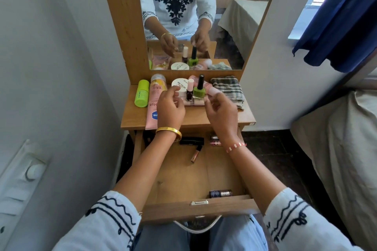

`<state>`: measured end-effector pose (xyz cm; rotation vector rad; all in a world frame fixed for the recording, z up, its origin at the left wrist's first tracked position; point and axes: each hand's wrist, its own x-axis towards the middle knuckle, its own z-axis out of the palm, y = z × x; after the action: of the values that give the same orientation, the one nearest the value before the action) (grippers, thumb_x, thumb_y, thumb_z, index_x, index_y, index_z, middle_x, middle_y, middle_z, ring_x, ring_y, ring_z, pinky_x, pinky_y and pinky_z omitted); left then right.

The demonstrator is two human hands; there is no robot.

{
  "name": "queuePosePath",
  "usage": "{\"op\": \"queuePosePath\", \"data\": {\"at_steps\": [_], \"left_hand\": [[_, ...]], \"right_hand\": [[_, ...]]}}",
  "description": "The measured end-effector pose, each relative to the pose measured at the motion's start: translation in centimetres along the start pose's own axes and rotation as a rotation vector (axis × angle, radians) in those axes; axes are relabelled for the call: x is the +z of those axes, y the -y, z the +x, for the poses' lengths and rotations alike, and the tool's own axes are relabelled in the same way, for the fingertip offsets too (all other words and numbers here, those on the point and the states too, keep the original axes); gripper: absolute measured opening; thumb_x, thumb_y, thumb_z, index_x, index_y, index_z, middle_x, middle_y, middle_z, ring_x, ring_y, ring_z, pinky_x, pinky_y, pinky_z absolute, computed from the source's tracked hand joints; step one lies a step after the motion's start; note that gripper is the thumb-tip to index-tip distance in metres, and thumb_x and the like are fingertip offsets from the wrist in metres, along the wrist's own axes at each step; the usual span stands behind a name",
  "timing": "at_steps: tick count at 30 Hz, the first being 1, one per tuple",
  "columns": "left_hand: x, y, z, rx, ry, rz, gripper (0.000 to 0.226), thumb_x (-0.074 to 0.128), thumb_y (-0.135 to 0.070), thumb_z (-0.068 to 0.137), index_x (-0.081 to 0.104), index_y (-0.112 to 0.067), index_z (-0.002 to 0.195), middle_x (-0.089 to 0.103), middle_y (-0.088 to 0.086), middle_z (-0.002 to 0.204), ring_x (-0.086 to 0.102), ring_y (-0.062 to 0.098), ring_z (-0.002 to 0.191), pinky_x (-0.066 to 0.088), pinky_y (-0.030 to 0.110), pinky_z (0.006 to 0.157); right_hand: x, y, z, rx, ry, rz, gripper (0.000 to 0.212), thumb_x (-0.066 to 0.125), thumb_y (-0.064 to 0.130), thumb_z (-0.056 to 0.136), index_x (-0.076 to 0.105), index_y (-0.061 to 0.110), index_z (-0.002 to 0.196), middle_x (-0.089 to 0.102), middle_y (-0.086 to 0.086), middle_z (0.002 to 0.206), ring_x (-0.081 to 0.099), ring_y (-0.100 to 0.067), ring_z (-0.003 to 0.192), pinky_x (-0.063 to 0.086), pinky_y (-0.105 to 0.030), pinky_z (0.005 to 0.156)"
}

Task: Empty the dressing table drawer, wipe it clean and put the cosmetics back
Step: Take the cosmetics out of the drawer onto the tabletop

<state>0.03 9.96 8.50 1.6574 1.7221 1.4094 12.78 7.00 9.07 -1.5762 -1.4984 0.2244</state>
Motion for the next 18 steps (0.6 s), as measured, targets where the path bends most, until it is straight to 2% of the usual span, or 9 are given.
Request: {"op": "queuePosePath", "data": {"at_steps": [2, 5, 8, 10, 13, 16, 18], "left_hand": [[-0.4, 0.3, -1.6, 0.04, -0.004, -0.049, 0.027, 0.052, -0.001, 0.086, 0.061, -0.006, 0.111, 0.063, 0.012, 0.101, 0.058, 0.015, 0.086, 0.051, 0.018, 0.074], [-0.6, 1.1, -4.5, 0.058, 0.05, -0.07, 0.019, 0.053, -0.004, 0.087, 0.064, -0.008, 0.102, 0.063, 0.006, 0.098, 0.054, 0.008, 0.08, 0.044, 0.003, 0.066], [-0.3, 2.3, -7.1, 0.029, 0.147, -0.064, 0.019, 0.053, -0.001, 0.084, 0.067, -0.01, 0.093, 0.063, 0.001, 0.092, 0.059, 0.012, 0.081, 0.046, 0.008, 0.07], [0.1, 3.1, -8.6, 0.032, 0.194, -0.033, 0.02, 0.053, 0.0, 0.083, 0.068, -0.01, 0.091, 0.065, 0.003, 0.092, 0.062, 0.015, 0.084, 0.049, 0.019, 0.075], [0.3, 3.8, -9.9, 0.007, 0.244, 0.023, 0.019, 0.053, -0.002, 0.085, 0.069, -0.011, 0.092, 0.066, 0.002, 0.095, 0.06, 0.012, 0.088, 0.047, 0.019, 0.078], [0.3, 4.2, -10.0, -0.117, 0.281, 0.036, 0.017, 0.053, -0.006, 0.087, 0.068, -0.012, 0.093, 0.067, 0.0, 0.094, 0.059, 0.01, 0.085, 0.046, 0.019, 0.074], [0.3, 4.7, -9.9, -0.263, 0.319, 0.033, 0.016, 0.054, -0.008, 0.088, 0.068, -0.011, 0.094, 0.068, 0.004, 0.092, 0.061, 0.017, 0.084, 0.047, 0.022, 0.072]], "right_hand": [[-0.3, -0.4, -2.5, 0.053, 0.131, -0.01, 0.013, 0.059, 0.023, 0.09, 0.062, 0.011, 0.084, 0.06, 0.0, 0.071, 0.058, -0.015, 0.064, 0.049, -0.026, 0.059], [0.8, -2.3, -5.0, 0.209, 0.464, -0.106, 0.012, 0.06, 0.021, 0.089, 0.065, 0.01, 0.09, 0.067, -0.005, 0.084, 0.064, -0.017, 0.075, 0.054, -0.028, 0.069], [2.7, -4.4, -6.2, 0.239, 0.763, -0.275, 0.015, 0.065, 0.012, 0.083, 0.069, 0.01, 0.098, 0.07, -0.009, 0.098, 0.066, -0.023, 0.091, 0.053, -0.03, 0.081], [3.5, -4.8, -6.7, 0.24, 0.82, -0.311, 0.019, 0.063, 0.011, 0.084, 0.068, 0.01, 0.102, 0.069, -0.009, 0.099, 0.065, -0.025, 0.093, 0.051, -0.028, 0.078], [4.3, -4.8, -6.9, 0.255, 0.818, -0.332, 0.019, 0.057, 0.011, 0.089, 0.063, 0.007, 0.107, 0.067, -0.01, 0.102, 0.064, -0.024, 0.094, 0.044, -0.023, 0.073], [4.5, -5.0, -6.9, 0.292, 0.784, -0.388, 0.02, 0.055, 0.008, 0.089, 0.062, 0.005, 0.107, 0.066, -0.013, 0.107, 0.063, -0.027, 0.099, 0.052, -0.029, 0.085], [4.4, -5.4, -6.9, 0.371, 0.732, -0.302, 0.018, 0.054, 0.003, 0.088, 0.062, 0.006, 0.103, 0.064, -0.013, 0.106, 0.062, -0.028, 0.098, 0.053, -0.034, 0.086]]}}
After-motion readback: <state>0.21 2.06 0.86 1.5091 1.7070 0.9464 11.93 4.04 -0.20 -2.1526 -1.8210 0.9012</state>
